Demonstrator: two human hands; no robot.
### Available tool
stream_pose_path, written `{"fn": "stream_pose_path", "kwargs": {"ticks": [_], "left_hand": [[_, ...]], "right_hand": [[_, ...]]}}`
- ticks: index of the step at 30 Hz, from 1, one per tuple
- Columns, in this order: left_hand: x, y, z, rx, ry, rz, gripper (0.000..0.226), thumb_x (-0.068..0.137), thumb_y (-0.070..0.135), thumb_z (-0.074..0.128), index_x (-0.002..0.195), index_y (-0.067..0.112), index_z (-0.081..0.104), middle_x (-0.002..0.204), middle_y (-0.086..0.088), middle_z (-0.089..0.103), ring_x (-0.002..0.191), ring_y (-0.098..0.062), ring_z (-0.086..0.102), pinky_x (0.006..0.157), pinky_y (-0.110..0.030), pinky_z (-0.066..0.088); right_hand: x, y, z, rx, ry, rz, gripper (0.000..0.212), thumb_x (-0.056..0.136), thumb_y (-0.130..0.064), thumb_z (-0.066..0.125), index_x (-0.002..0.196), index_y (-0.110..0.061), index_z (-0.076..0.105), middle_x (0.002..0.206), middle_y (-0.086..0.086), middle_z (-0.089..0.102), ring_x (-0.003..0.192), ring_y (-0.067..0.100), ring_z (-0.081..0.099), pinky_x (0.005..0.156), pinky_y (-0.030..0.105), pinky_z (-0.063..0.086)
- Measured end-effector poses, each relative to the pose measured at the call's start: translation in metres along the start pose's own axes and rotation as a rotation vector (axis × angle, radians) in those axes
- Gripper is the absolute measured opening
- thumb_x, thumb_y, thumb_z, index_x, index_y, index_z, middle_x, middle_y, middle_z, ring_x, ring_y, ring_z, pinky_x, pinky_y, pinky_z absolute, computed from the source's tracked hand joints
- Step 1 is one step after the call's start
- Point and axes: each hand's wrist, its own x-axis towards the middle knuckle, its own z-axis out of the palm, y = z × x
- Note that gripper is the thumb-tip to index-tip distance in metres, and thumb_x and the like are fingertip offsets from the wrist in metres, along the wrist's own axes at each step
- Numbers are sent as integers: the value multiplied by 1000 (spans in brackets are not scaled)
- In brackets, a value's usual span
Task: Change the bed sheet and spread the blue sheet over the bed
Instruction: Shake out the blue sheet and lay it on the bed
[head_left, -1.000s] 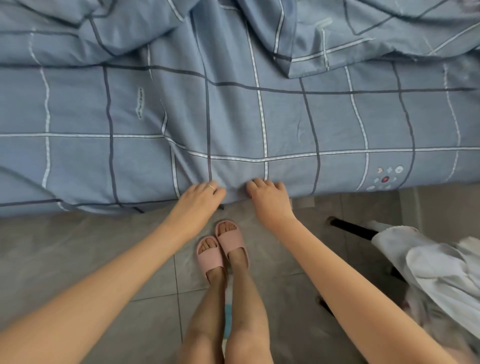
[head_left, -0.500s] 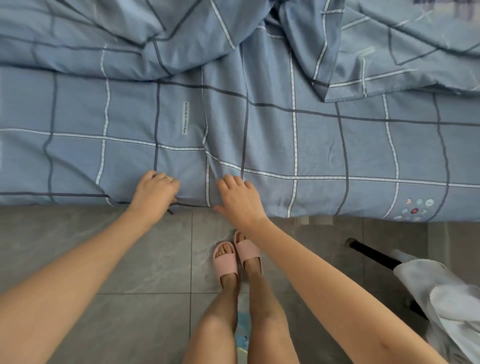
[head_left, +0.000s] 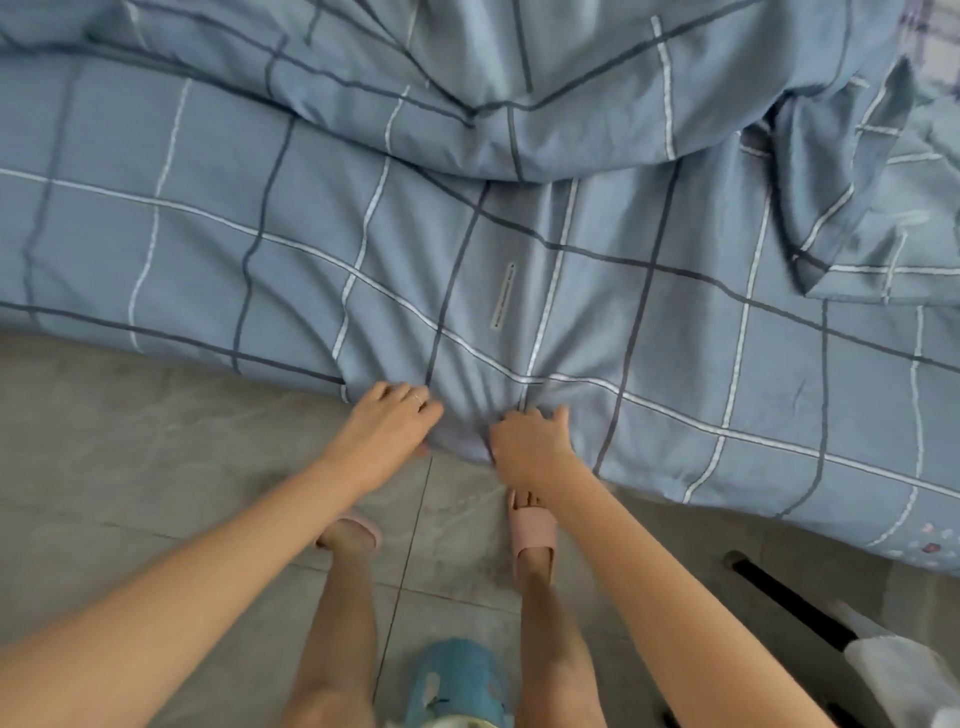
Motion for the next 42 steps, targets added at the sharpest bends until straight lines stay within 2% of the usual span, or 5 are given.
{"fn": "stream_pose_path", "kwargs": {"ticks": [9,19,32,38,42], "left_hand": [[-102,-170,-22,-367,103,-607,37,82,19,69,116,8,60,120,-17,52,108,-36,53,87,-45,45],[-261,-330,-23,-425,111,-818,36,84,12,64,120,9,58,123,-12,51,109,-32,53,87,-41,44],[-278,-539,-45,-561,261,-1027,47,81,7,68,123,0,51,134,-22,38,117,-40,46,96,-44,40],[-281,-668,-77,-562,296,-1156,90,84,10,70,152,14,10,158,-11,-12,123,-37,48,85,-41,46],[-306,-742,-86,-492,163,-1114,109,78,26,77,152,20,-2,159,-15,-1,119,-40,53,80,-45,47]], "right_hand": [[59,-153,-95,481,481,122,46,92,-39,52,129,-13,44,125,7,47,120,28,46,94,38,37],[196,-402,-194,311,438,-67,42,96,-28,51,129,-3,43,129,13,48,119,30,48,92,38,42],[239,-454,-259,155,-70,-102,31,90,-24,48,113,-9,61,123,17,60,113,32,57,87,34,45],[283,-498,-381,764,455,-33,61,87,-16,57,141,-23,28,82,8,62,80,31,62,65,35,44],[337,-559,-435,498,394,-92,105,85,-19,65,148,-32,-19,69,12,61,64,29,61,56,38,52]]}}
